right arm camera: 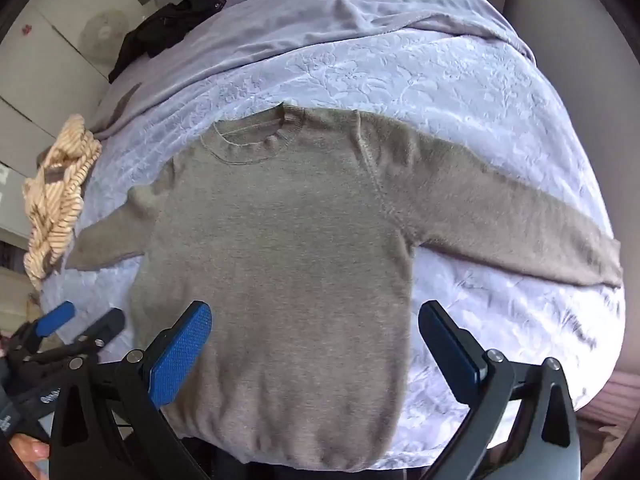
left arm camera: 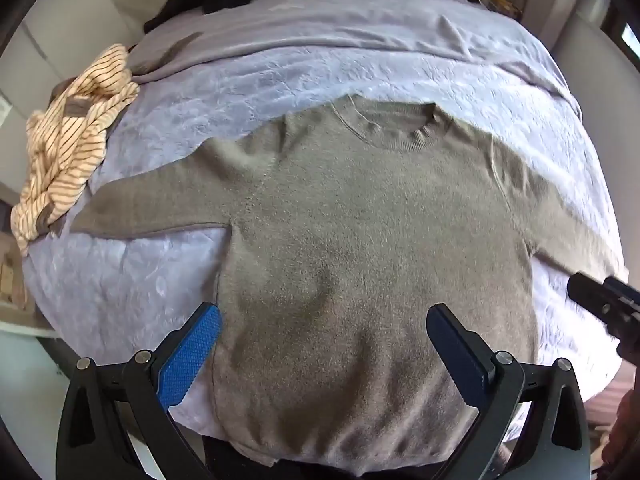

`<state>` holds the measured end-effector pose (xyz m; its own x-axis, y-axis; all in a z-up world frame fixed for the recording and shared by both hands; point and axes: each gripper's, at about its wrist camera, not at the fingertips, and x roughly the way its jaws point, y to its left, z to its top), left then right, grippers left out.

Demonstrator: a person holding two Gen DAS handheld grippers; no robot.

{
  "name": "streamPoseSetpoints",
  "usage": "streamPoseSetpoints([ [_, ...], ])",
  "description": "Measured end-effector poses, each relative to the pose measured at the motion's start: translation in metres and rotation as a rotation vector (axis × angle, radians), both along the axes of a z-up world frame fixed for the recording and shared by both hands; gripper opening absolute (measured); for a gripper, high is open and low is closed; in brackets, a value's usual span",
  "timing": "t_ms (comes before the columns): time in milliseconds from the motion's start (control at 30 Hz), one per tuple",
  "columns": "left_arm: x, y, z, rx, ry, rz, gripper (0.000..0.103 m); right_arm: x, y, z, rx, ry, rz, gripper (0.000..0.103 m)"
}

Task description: Fold small clothes

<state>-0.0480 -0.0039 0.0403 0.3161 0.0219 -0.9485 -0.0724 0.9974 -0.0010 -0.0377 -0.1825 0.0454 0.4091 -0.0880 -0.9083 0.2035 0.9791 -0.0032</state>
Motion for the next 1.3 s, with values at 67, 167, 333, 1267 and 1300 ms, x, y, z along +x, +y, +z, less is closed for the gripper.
streamPoseSetpoints([
  [67, 0.006, -0.011, 0.002, -0.007, 0.007, 0.024, 0.103, 0.002, -0.002, -0.003, 0.022, 0.030, 0.004, 0.103],
  [167, 0.009, -0.019, 0.001, -0.001, 0.037, 0.028, 0.103, 0.000, -0.005, -0.006, 0.075, 0.020, -0.011, 0.103],
  [333, 0.010, -0.021, -0.006, -0.015, 0.063, 0.052, 0.103, 0.001, 0.000, -0.001, 0.080, 0.011, -0.002, 0.103],
  [1267, 0.020, -0.031, 0.002, 0.011, 0.040, 0.013, 0.103, -0.001, 0.008, 0.009, 0.070, -0.002, -0.002, 0.103],
  [1300, 0.020, -0.031, 0.002, 0.012, 0.040, 0.013, 0.103, 0.000, 0.009, 0.009, 0.066, -0.003, -0.001, 0.103],
])
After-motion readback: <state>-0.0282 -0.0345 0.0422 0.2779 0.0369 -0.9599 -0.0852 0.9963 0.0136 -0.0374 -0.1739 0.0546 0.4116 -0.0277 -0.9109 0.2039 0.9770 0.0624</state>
